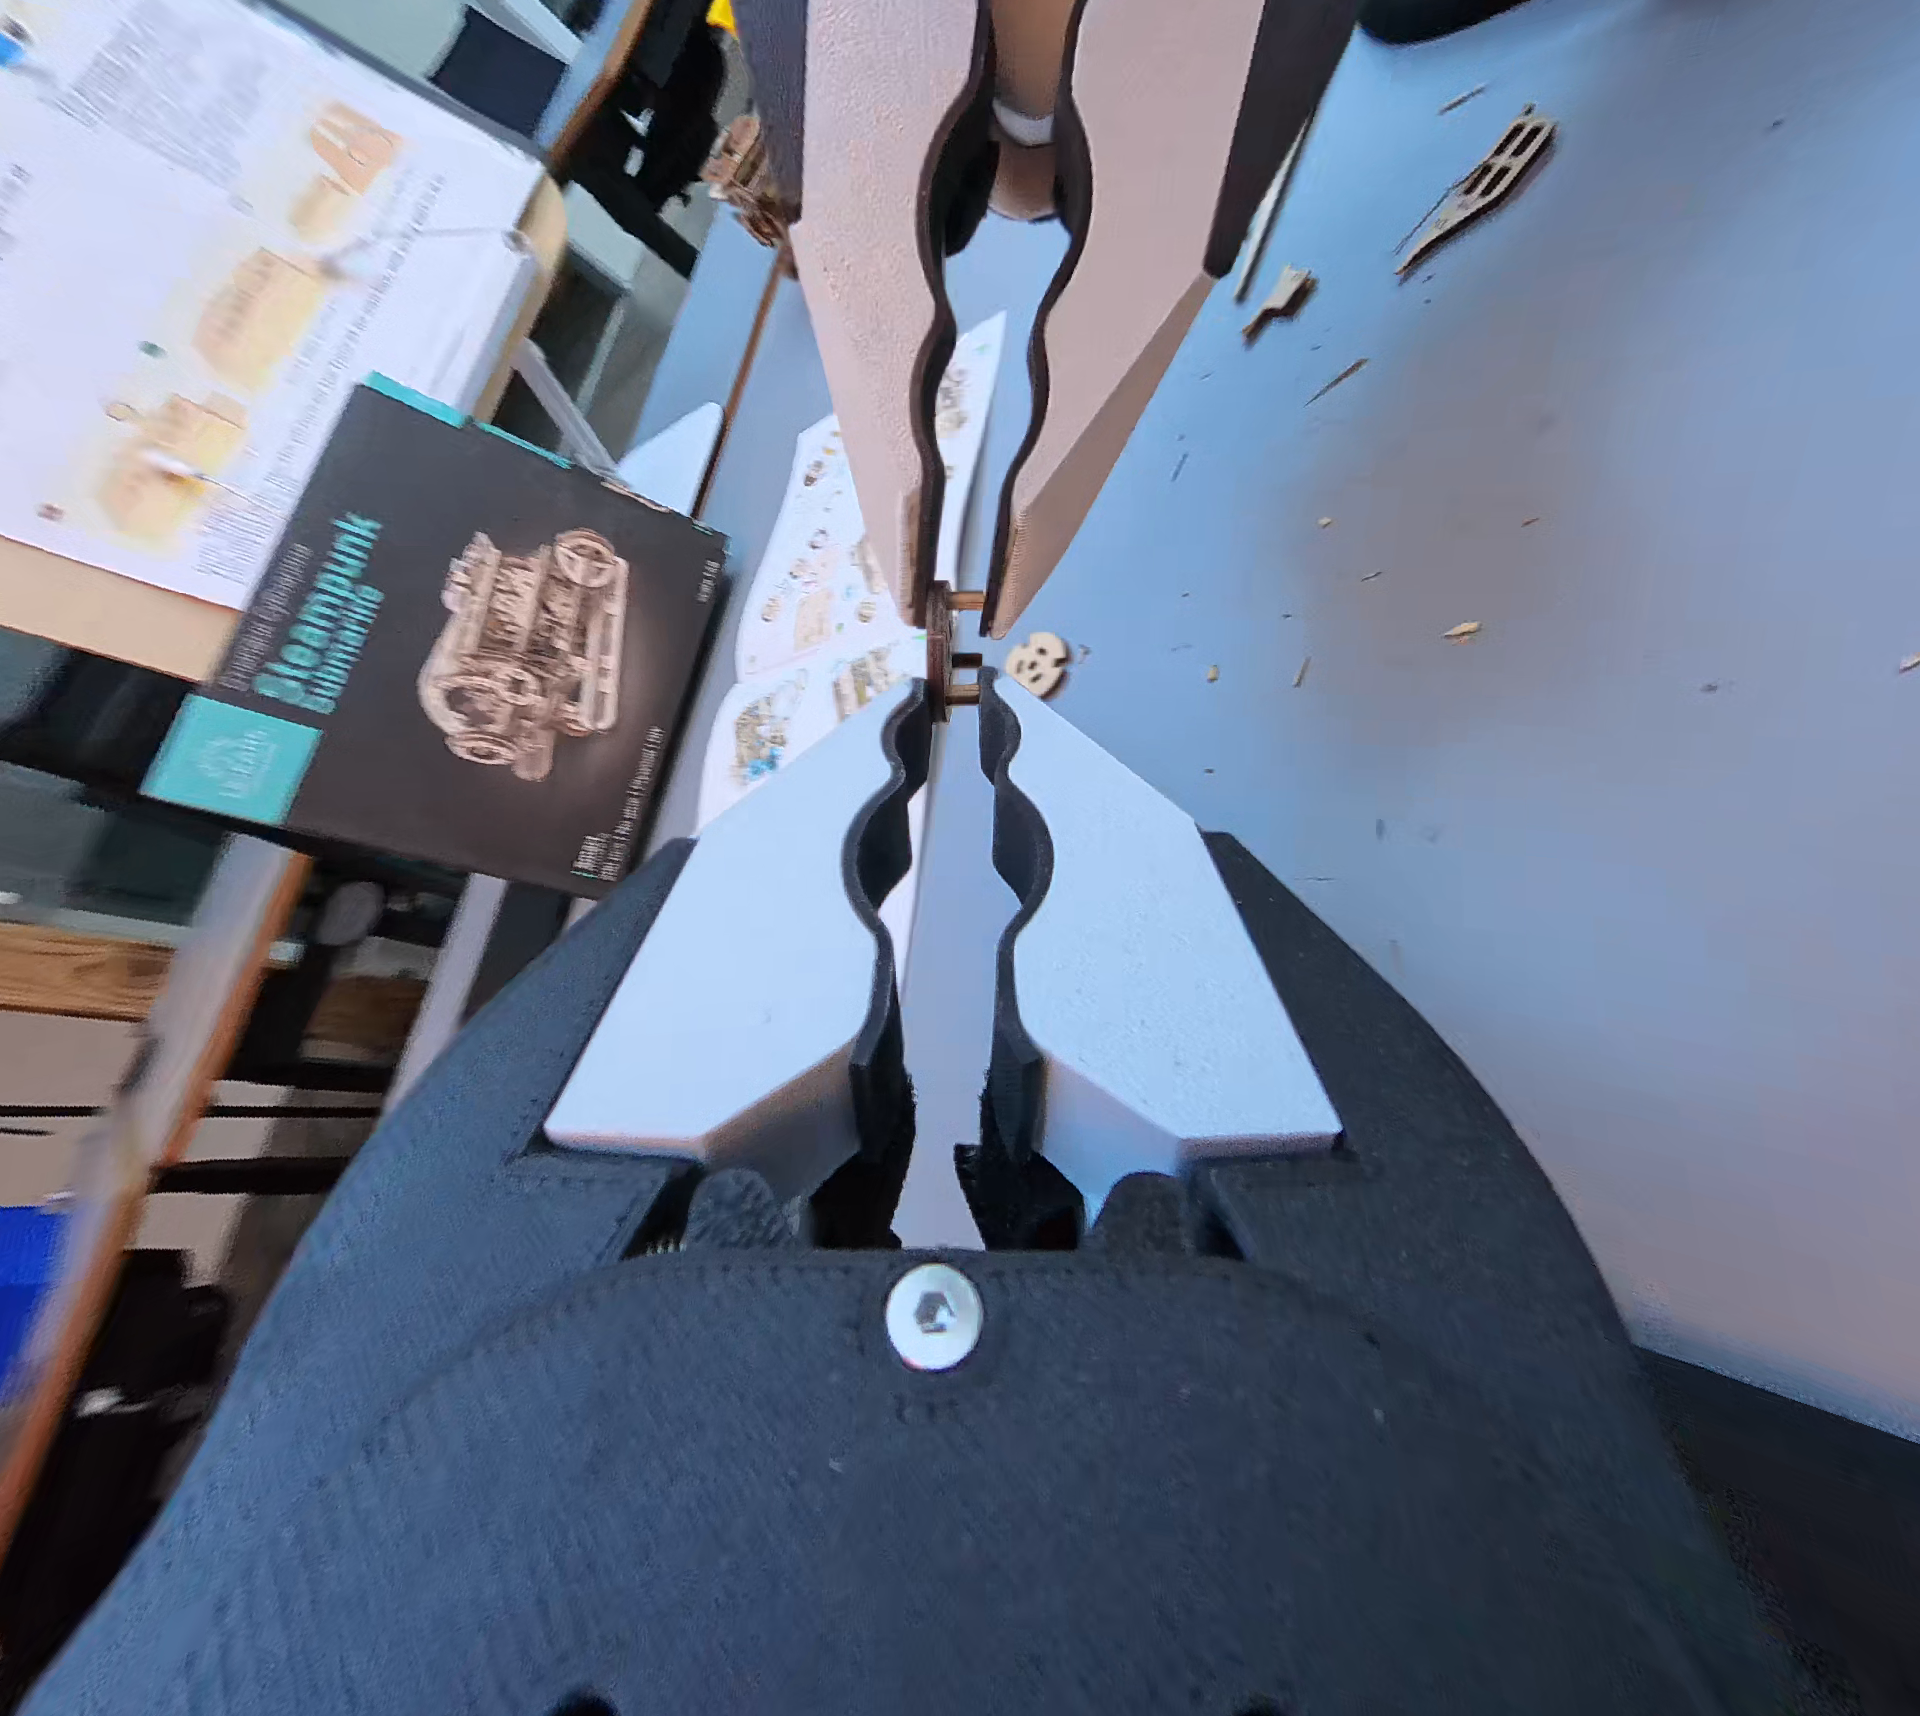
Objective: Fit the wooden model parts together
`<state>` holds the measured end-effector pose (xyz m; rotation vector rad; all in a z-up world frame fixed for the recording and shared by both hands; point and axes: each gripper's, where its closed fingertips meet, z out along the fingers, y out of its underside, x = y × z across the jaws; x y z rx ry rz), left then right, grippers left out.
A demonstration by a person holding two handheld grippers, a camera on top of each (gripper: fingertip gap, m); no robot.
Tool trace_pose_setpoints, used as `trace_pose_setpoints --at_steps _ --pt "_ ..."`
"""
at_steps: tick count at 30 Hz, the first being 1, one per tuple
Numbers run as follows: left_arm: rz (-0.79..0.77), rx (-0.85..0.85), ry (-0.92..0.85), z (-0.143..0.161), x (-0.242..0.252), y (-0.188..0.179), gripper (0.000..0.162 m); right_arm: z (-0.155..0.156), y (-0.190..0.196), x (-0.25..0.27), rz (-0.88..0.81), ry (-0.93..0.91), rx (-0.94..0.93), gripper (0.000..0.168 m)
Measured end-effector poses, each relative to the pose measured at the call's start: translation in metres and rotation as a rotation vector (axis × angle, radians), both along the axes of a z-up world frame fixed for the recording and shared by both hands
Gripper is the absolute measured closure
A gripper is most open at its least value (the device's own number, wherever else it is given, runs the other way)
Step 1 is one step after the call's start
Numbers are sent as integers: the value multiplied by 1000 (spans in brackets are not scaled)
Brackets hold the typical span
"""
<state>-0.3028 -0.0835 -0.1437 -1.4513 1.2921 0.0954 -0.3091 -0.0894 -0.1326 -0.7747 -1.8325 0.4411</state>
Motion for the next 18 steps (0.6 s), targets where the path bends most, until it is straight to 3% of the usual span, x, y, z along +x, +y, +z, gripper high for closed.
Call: trace_pose_setpoints --at_steps 10,18 --pt "15 405 214 24 1 -2 155 15 4 1 -2 121 235 156" --pt "24 525 313 27 -1 -2 155 19 4 2 5 162 255 155"
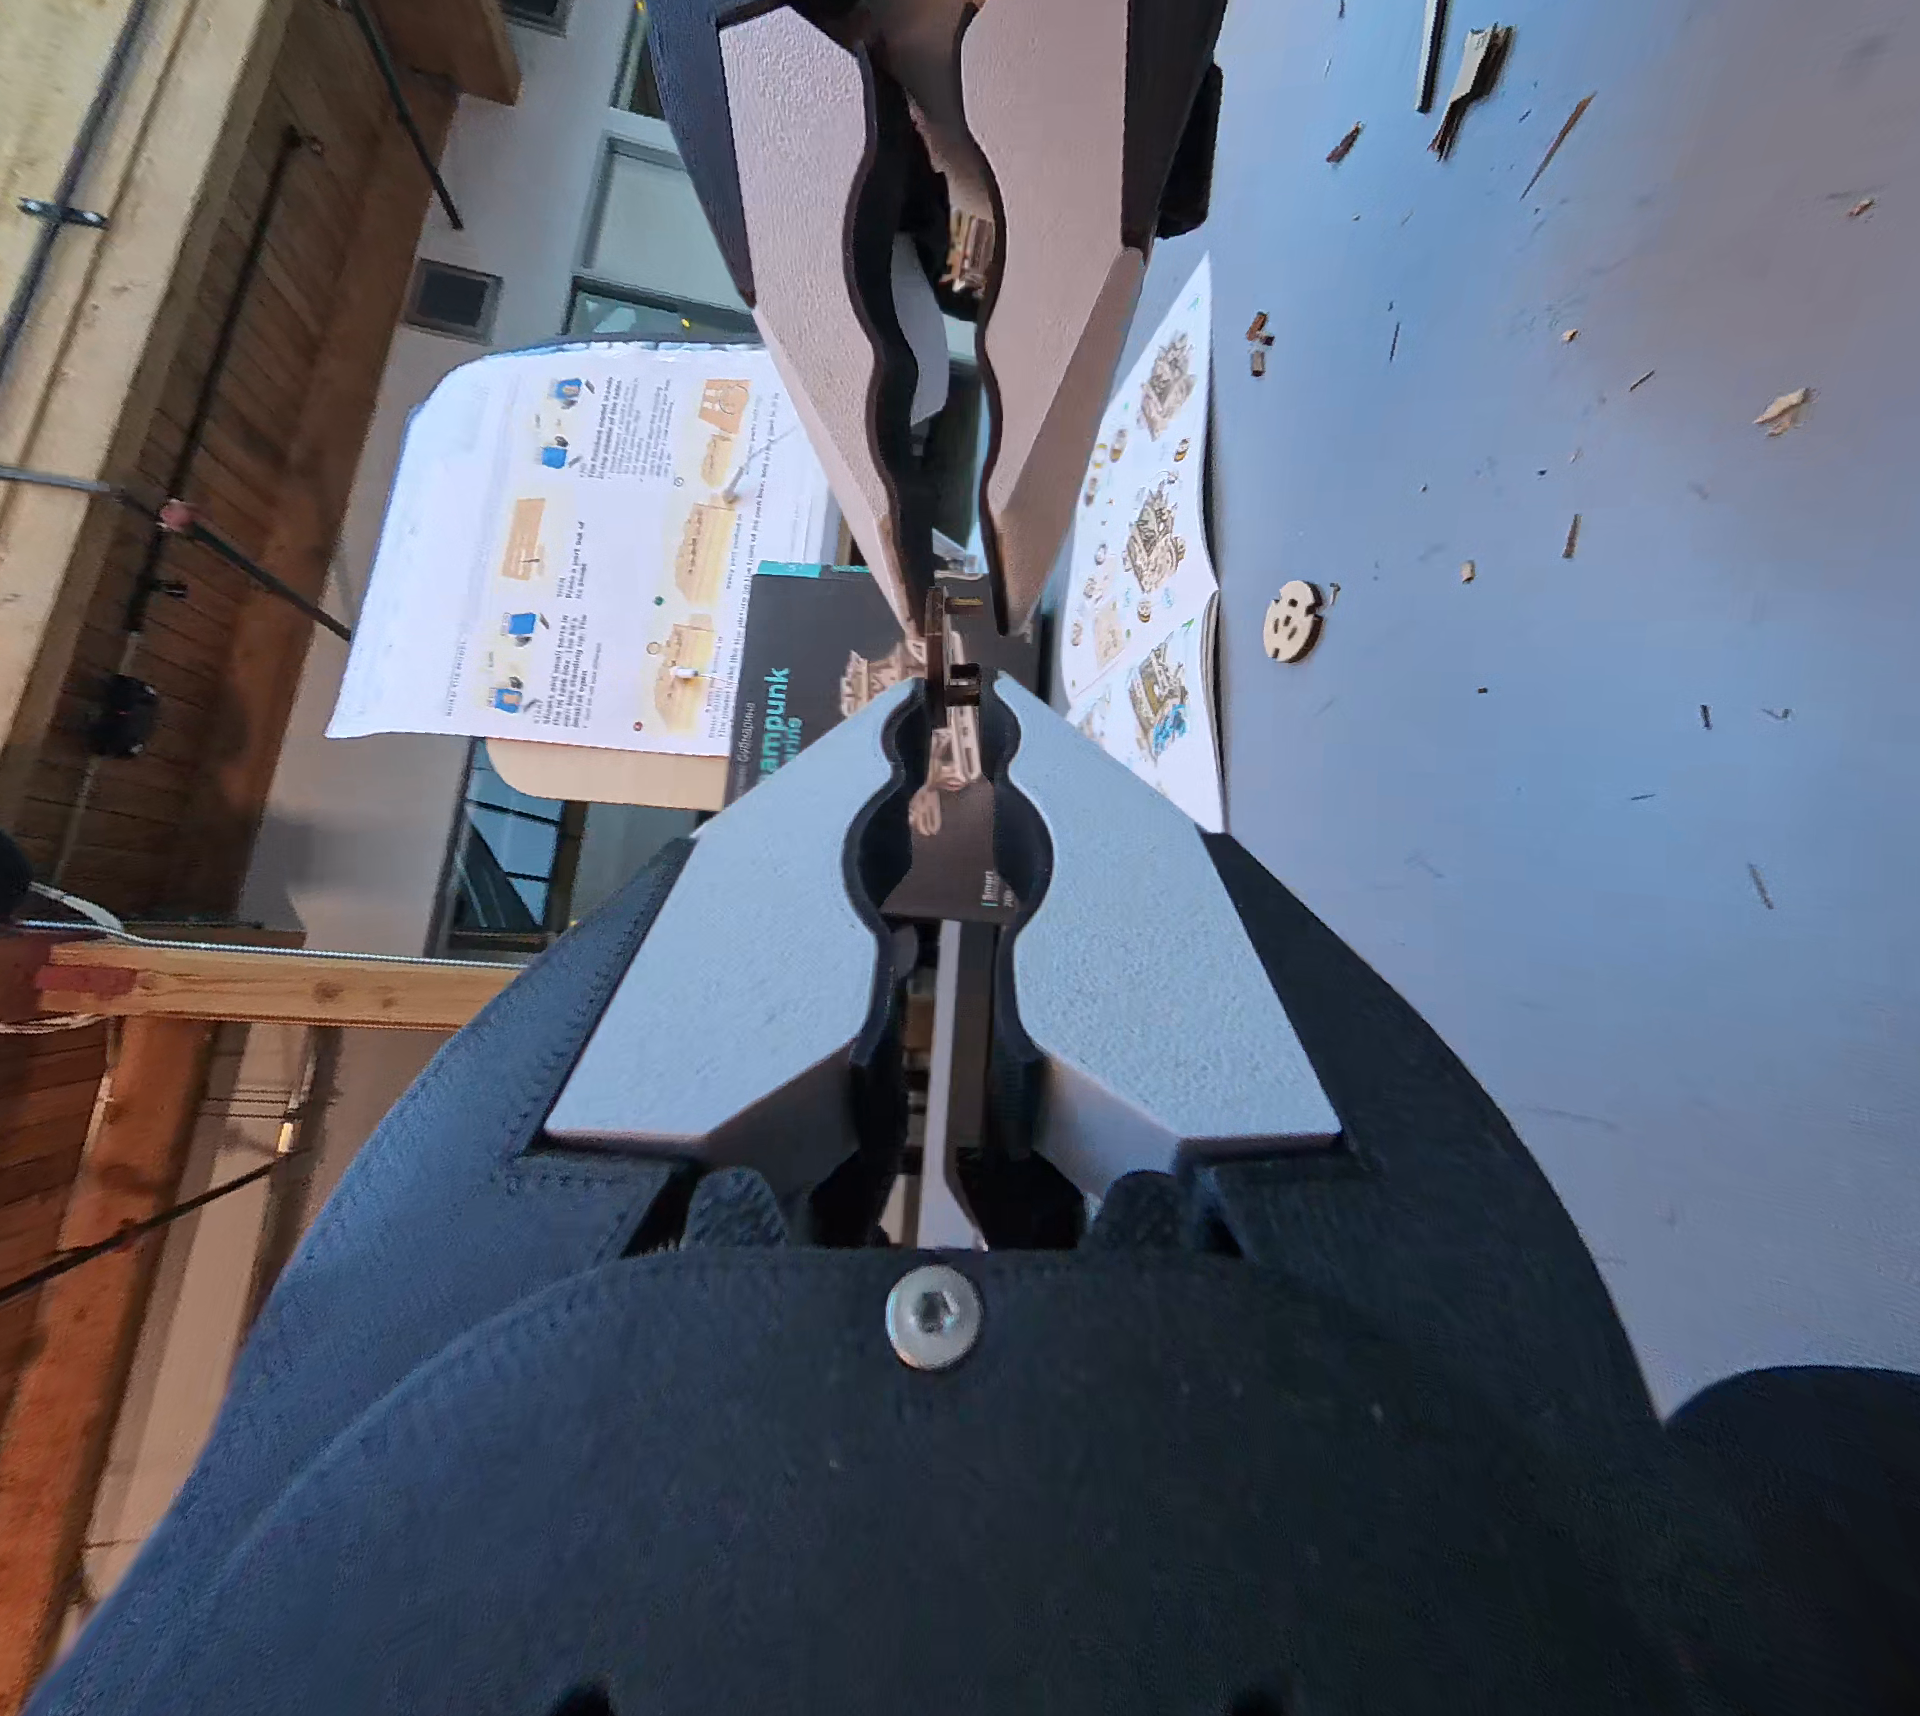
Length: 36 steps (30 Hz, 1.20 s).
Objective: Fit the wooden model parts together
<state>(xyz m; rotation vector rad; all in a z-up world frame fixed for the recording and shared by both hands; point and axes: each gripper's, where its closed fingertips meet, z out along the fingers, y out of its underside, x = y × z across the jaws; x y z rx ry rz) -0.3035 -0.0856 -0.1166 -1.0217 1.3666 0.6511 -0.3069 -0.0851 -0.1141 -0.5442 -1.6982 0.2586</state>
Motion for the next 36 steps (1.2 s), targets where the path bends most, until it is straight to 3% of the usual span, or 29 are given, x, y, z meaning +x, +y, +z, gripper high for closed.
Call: trace_pose_setpoints --at_steps 5,9,14,17,20,22,29,36 --pt "-16 75 39 5 3 -3 155 5 -5 1 26 33 32 154" --pt "-21 -7 -28 2 2 -2 155 2 -2 1 24 20 8 152" --pt "-41 -330 -237 -17 2 3 155 -9 7 8 51 -57 -192 151" --pt "-39 -666 -359 -44 4 1 155 -22 9 15 104 -152 -451 153" --pt "-50 -810 -441 -53 5 0 155 -33 11 19 125 -236 -686 147" --pt "-49 -891 -480 -58 5 -2 155 -37 12 18 118 -253 -741 142" --pt "-113 -943 -537 -53 9 -7 155 -40 -4 11 185 -261 -816 151" --pt "-167 -906 -513 -50 10 -12 155 -46 -10 6 187 -242 -679 166"
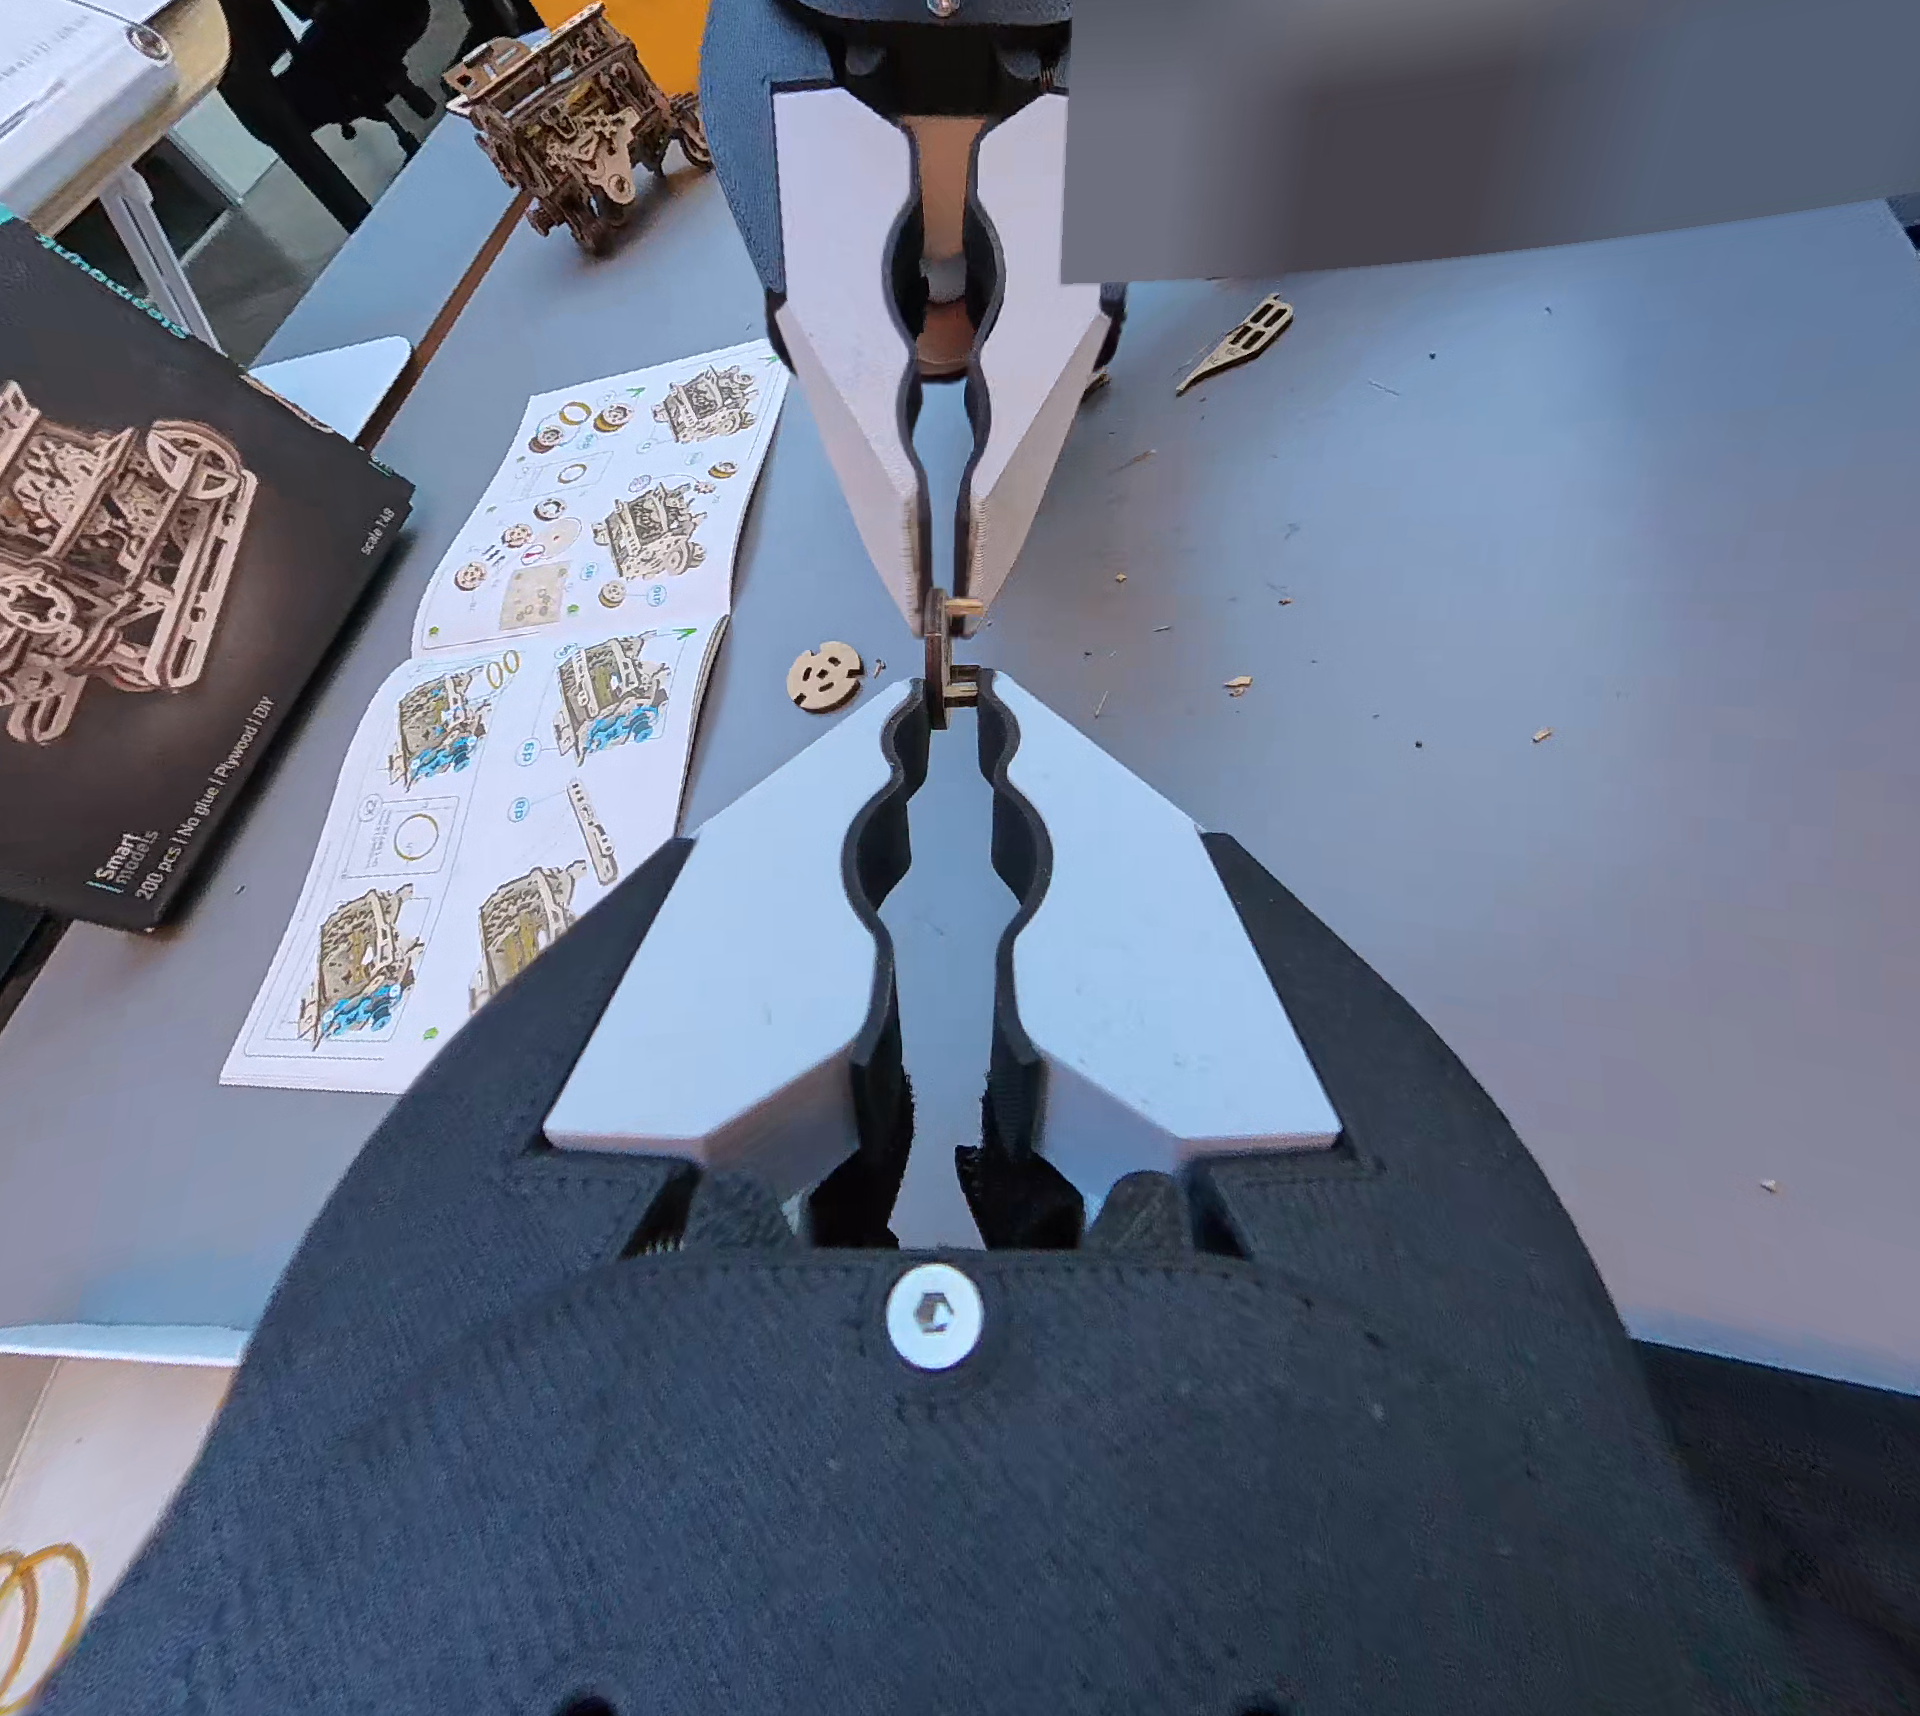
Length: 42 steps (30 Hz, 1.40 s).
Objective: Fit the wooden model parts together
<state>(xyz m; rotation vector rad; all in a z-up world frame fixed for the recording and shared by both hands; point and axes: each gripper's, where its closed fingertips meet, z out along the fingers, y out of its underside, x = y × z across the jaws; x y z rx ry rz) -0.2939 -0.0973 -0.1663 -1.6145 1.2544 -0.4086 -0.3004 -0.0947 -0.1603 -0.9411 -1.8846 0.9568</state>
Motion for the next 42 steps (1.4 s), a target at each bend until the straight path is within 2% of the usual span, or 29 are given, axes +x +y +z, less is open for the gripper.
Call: trace_pose_setpoints --at_steps 5,9,12,14,20,23,25,27,30,32,34,35,37,38,40,42 --pt "-8 -31 -10 -3 -4 -2 153 -4 0 -5 -32 11 102 167" --pt "37 29 -113 22 -27 6 149 -23 12 -14 -129 50 575 166" --pt "118 41 -187 36 -47 17 151 -45 4 -22 -97 19 834 166" --pt "151 49 -176 33 -54 22 153 -49 0 -24 -92 10 912 166" --pt "165 23 -87 13 -51 27 155 -63 -7 -19 -21 -60 995 162" --pt "167 6 -69 8 -50 27 155 -60 -9 -16 -23 -76 959 159" --pt "174 4 -61 6 -51 28 154 -55 -9 -13 -34 -78 864 160" --pt "179 5 -60 7 -52 28 155 -47 -11 -11 -47 -82 628 168" --pt "183 1 -63 7 -53 29 155 -33 -19 -9 -35 -115 158 168" --pt "192 2 -60 6 -55 30 156 -28 -11 -9 -81 -135 -67 168" --pt "194 -3 -60 6 -55 30 156 -30 -23 -4 11 -200 -241 168" --pt "195 -2 -60 6 -55 31 157 -33 -26 -5 25 -221 -287 168" --pt "196 -1 -59 6 -55 31 157 -42 -22 -8 -5 -243 -214 168" --pt "198 -2 -56 6 -55 31 157 -37 -22 -10 -5 -197 -165 168" --pt "199 -5 -53 5 -56 31 157 -19 -32 -13 37 -127 -186 168" --pt "199 -6 -54 5 -56 31 158 -44 -28 -13 27 -228 -142 168"
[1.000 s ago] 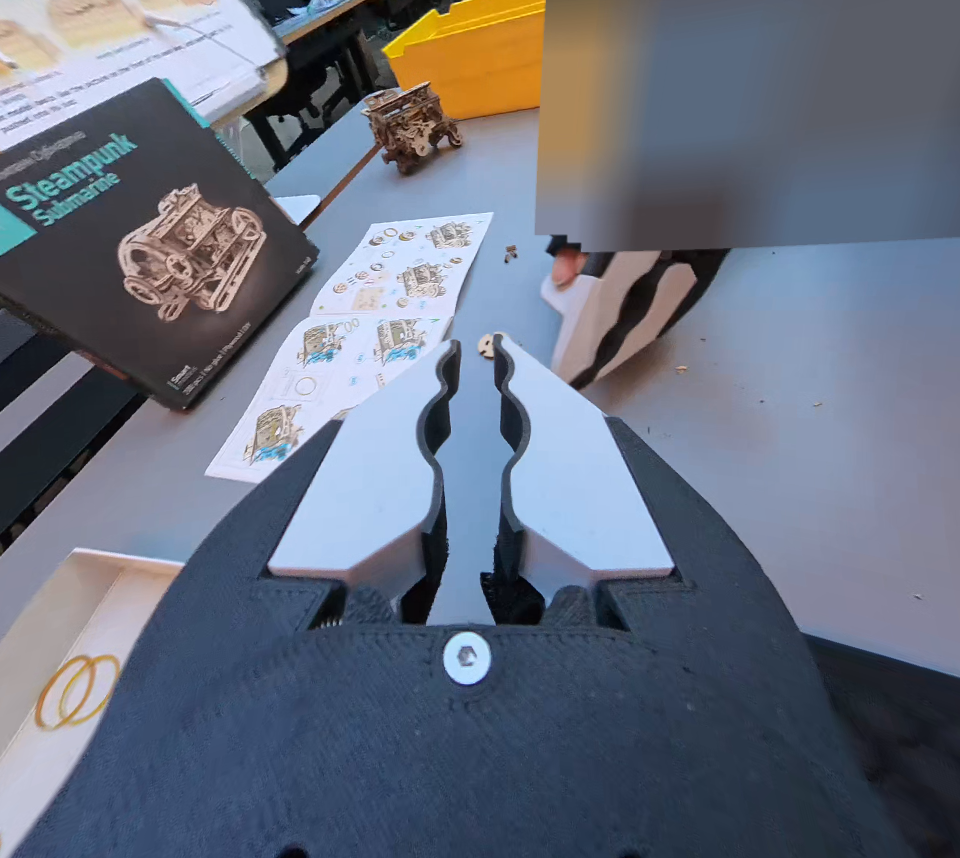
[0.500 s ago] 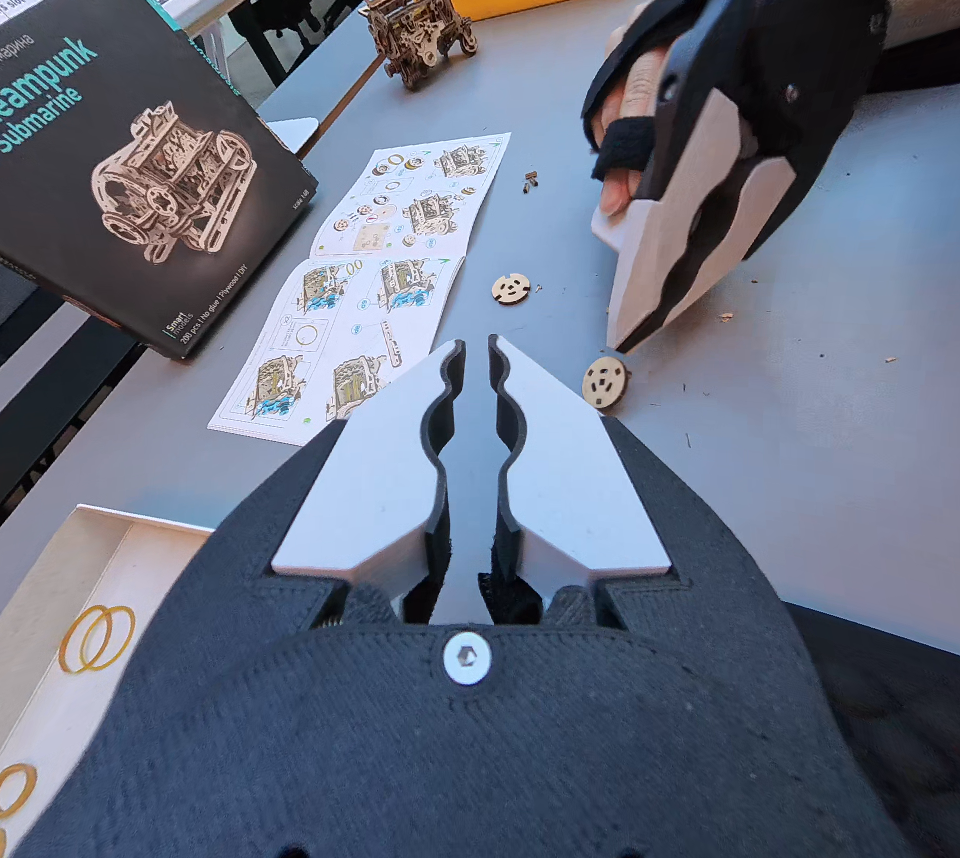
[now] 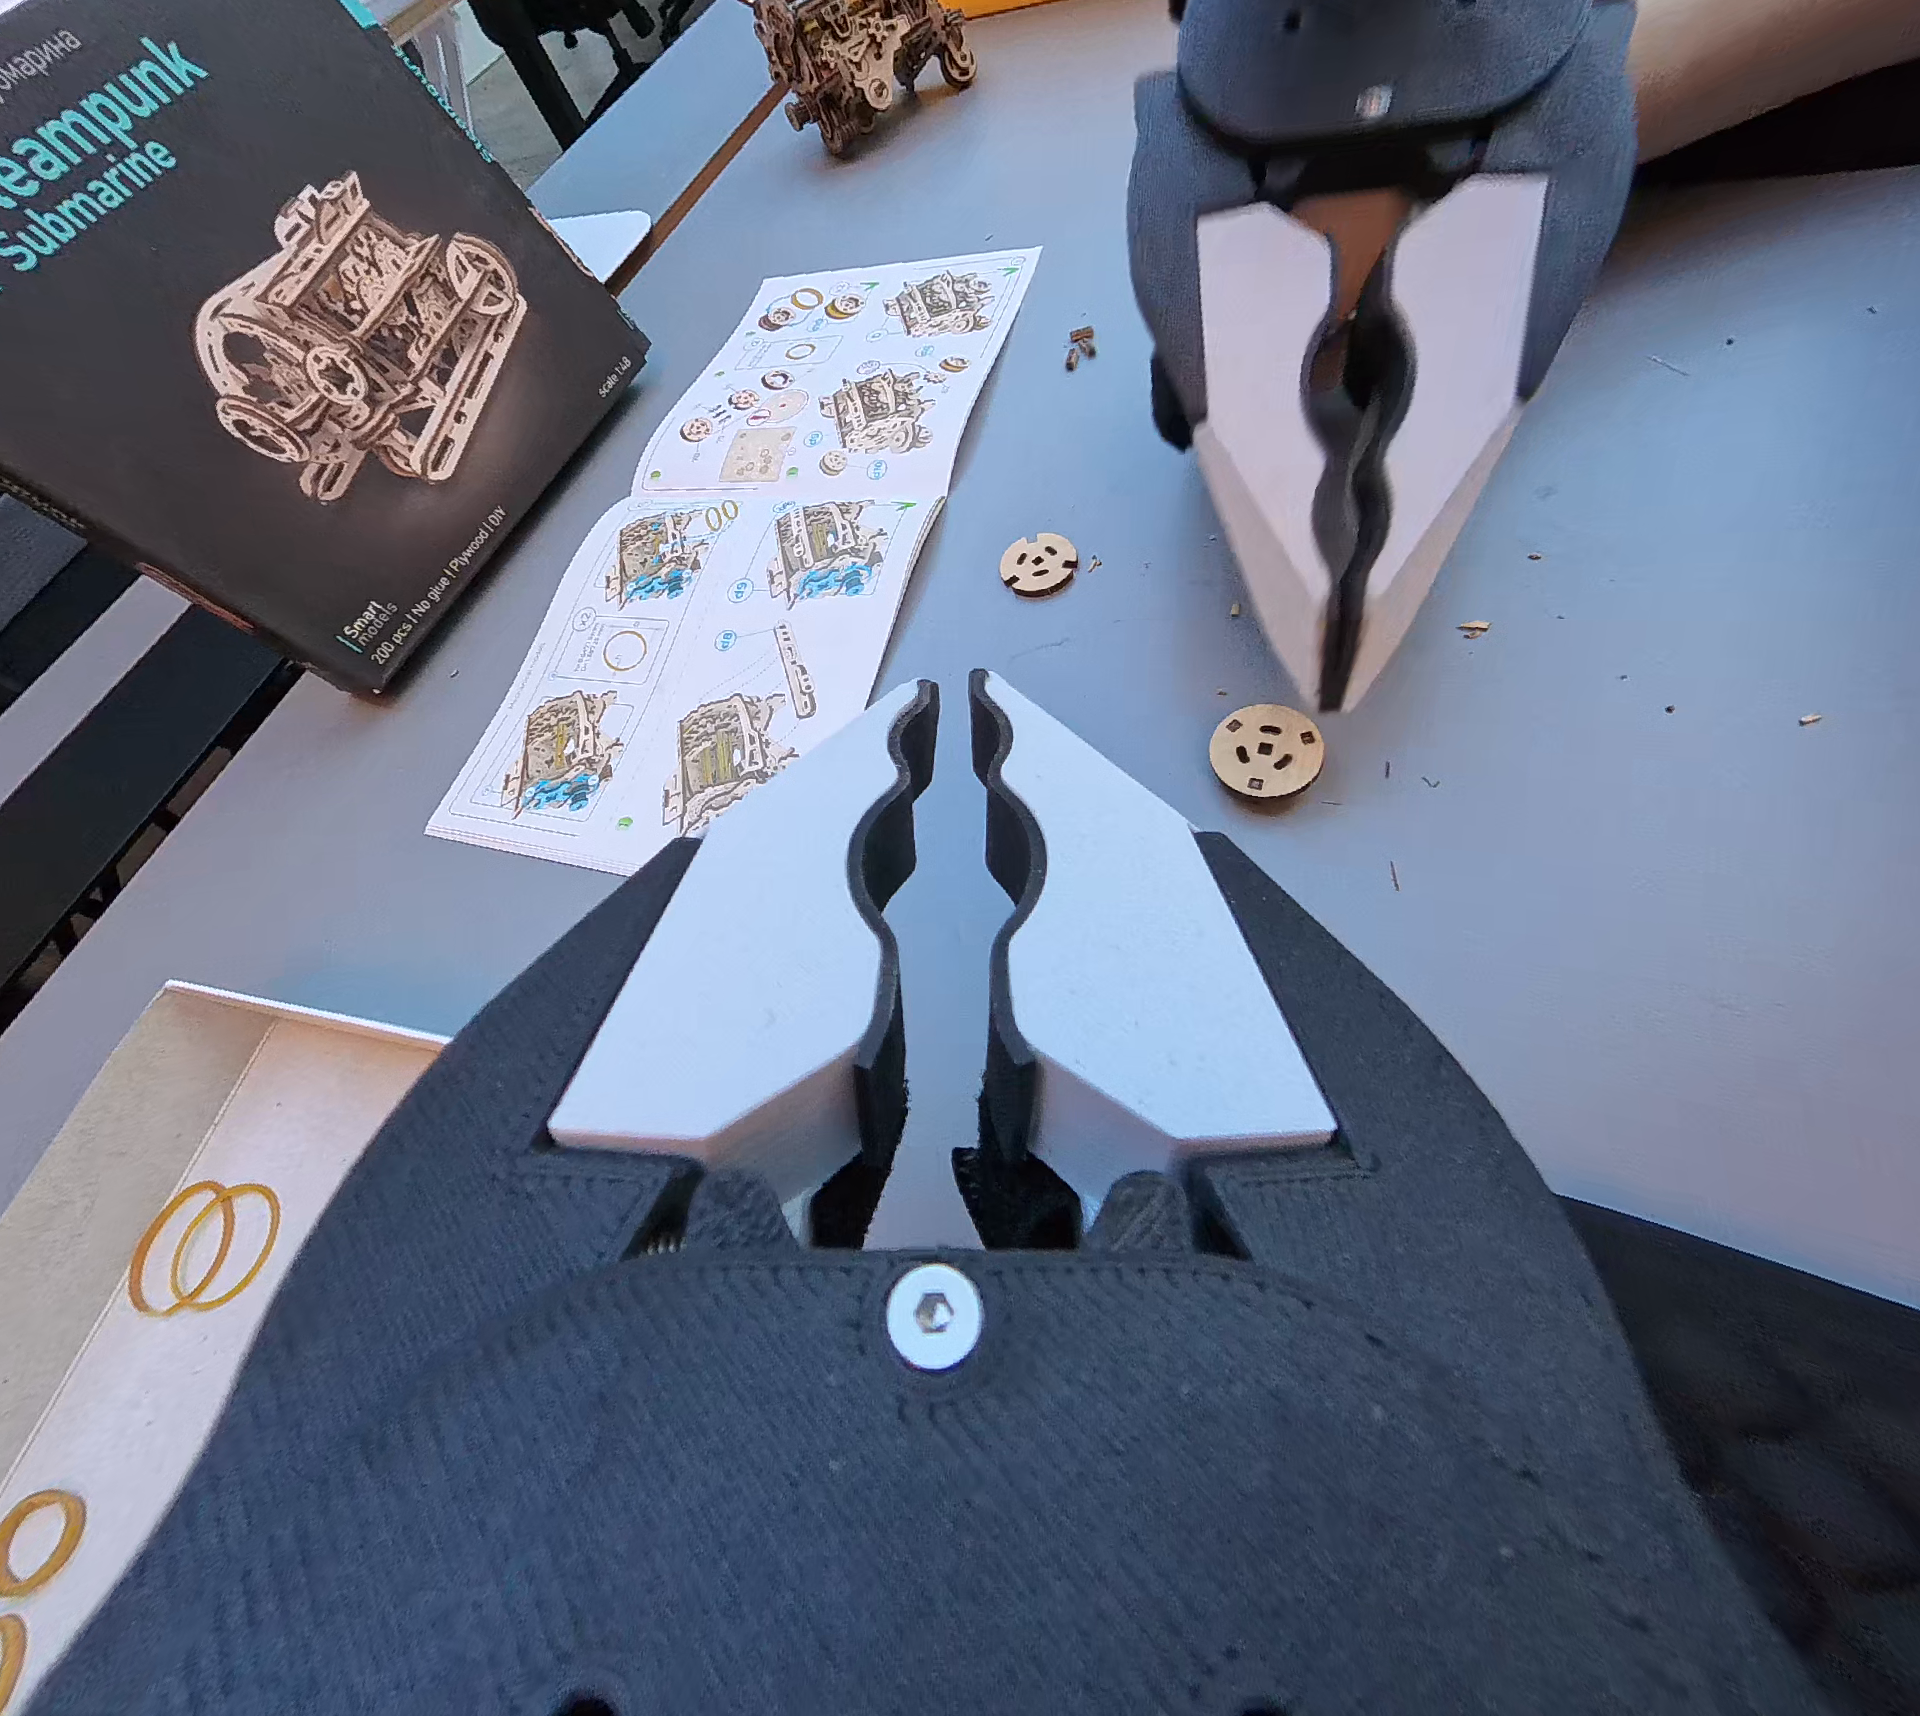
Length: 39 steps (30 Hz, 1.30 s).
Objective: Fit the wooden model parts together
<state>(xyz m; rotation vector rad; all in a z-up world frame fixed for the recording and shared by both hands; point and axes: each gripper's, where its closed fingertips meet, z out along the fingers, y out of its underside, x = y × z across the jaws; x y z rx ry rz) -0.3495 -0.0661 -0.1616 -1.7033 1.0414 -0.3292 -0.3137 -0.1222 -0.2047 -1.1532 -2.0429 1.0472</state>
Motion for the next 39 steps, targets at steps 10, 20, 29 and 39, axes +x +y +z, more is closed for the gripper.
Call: trace_pose_setpoints --at_steps 10,20,29,39 --pt "-14 -17 5 -2 1 -2 158 7 1 -4 25 40 93 168" --pt "-259 -113 12 -24 37 -36 142 6 10 1 -25 20 76 168" --pt "-314 -191 109 -53 44 -44 136 -7 4 -2 -14 -24 83 168" --pt "-331 -182 135 -56 45 -47 142 9 3 -6 -44 44 44 168"
